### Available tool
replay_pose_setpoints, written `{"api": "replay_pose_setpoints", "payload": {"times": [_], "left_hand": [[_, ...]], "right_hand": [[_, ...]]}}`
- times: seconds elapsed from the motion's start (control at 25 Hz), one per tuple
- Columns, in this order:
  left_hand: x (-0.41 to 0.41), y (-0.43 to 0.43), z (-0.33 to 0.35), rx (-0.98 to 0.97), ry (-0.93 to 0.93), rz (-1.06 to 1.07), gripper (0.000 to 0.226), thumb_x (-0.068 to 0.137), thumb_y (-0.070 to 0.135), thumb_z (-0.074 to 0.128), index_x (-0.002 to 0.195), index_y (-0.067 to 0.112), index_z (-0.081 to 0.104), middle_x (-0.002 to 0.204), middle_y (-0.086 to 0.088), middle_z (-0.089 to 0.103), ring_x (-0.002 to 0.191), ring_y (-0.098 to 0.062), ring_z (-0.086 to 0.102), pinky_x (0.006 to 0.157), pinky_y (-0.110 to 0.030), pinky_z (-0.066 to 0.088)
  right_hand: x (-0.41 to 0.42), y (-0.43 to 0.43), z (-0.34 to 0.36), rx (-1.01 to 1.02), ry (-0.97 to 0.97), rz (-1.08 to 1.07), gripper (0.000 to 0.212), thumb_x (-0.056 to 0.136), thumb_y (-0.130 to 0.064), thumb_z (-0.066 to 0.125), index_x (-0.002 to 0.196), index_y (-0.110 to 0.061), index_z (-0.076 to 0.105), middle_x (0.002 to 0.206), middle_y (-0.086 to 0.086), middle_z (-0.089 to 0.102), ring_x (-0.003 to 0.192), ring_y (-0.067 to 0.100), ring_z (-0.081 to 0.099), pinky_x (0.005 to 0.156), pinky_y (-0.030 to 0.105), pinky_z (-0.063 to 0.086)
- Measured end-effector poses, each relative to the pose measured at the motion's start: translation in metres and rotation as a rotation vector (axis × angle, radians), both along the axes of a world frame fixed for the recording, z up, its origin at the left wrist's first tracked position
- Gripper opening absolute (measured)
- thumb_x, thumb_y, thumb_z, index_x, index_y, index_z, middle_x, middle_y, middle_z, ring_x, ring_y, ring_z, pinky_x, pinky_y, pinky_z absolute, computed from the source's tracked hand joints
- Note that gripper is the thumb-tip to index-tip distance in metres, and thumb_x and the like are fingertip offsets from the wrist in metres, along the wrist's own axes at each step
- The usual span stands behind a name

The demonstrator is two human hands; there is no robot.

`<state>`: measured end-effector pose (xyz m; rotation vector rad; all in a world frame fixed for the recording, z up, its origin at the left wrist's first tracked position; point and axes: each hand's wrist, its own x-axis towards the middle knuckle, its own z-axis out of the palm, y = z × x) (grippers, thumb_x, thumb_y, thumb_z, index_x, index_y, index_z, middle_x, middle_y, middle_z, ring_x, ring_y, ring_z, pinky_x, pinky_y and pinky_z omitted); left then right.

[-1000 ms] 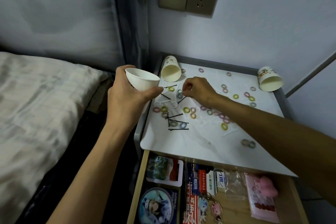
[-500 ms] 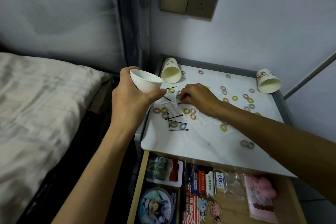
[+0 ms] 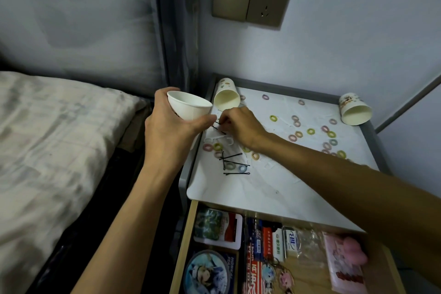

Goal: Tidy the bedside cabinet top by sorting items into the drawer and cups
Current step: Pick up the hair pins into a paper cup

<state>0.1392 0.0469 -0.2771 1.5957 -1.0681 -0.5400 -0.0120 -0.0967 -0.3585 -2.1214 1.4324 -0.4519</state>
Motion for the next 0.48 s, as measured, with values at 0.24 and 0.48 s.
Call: {"api": "replay_pose_setpoints", "payload": {"times": [0.24,0.48], "left_hand": [[0.006,-0.001,0.000,0.007,-0.003,0.015,0.074,0.062,0.037,0.089,0.123,0.023,0.050,0.105,0.006,0.061,0.098,-0.016,0.060,0.082,-0.036,0.054],[0.003,0.000,0.001,0.015,0.013,0.011,0.074,0.061,0.038,0.088,0.123,0.025,0.050,0.106,0.006,0.061,0.103,-0.019,0.059,0.083,-0.040,0.054]], "right_hand": [[0.014,0.003,-0.003,-0.147,0.312,0.049,0.011,0.082,-0.022,0.066,0.082,-0.012,0.070,0.083,0.011,0.066,0.075,0.030,0.061,0.065,0.039,0.052],[0.000,0.003,0.009,-0.234,0.301,0.061,0.009,0.092,-0.018,0.055,0.093,-0.011,0.061,0.097,0.013,0.064,0.088,0.033,0.060,0.073,0.042,0.051]]}}
